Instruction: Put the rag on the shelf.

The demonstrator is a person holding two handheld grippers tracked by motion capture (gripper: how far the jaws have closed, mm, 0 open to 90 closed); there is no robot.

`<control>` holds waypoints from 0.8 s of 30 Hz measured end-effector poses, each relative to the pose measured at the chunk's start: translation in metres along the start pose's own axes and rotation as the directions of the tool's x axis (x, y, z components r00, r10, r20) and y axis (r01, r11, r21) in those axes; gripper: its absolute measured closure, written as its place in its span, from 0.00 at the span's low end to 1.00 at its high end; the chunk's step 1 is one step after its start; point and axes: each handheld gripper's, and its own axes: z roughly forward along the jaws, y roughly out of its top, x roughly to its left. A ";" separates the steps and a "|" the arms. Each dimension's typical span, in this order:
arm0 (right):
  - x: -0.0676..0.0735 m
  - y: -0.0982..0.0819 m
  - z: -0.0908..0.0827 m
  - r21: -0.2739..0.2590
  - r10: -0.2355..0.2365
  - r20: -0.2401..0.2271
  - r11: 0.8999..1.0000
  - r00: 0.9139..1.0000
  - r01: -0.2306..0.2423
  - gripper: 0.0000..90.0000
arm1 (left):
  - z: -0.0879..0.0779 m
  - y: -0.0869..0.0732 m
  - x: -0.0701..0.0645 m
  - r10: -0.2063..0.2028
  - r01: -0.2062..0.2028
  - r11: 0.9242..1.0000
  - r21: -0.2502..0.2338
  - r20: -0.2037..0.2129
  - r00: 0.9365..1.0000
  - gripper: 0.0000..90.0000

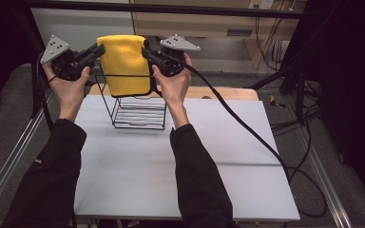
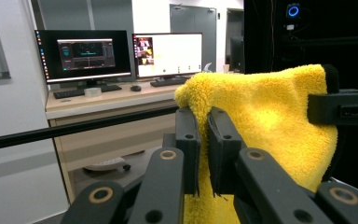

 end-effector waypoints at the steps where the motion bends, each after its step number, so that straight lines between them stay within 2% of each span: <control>1: 0.000 0.000 0.000 0.001 0.000 0.000 1.000 1.000 0.000 0.90 | 0.000 0.000 0.000 0.002 -0.002 1.000 0.001 0.000 1.000 0.93; 11: 0.004 -0.004 0.000 0.022 -0.008 0.013 1.000 1.000 0.008 0.89 | -0.002 -0.008 0.001 -0.012 0.012 1.000 0.013 -0.001 1.000 0.93; 15: 0.005 -0.004 -0.001 0.019 -0.015 0.008 1.000 1.000 0.015 0.89 | -0.005 -0.008 0.001 0.002 -0.002 1.000 0.014 -0.003 1.000 0.93; 17: 0.006 -0.004 -0.002 0.018 -0.018 0.008 1.000 1.000 0.018 0.89 | -0.006 -0.008 0.000 0.003 -0.003 1.000 0.012 0.010 1.000 0.93; 20: 0.009 -0.005 -0.004 0.020 -0.024 0.009 1.000 1.000 0.024 0.89 | -0.008 -0.007 -0.001 0.029 -0.029 1.000 0.007 0.010 1.000 0.93; 24: 0.013 -0.005 -0.007 0.031 -0.026 0.015 0.999 1.000 0.026 0.89 | -0.013 -0.008 -0.003 0.025 -0.026 0.999 0.024 0.021 0.999 0.93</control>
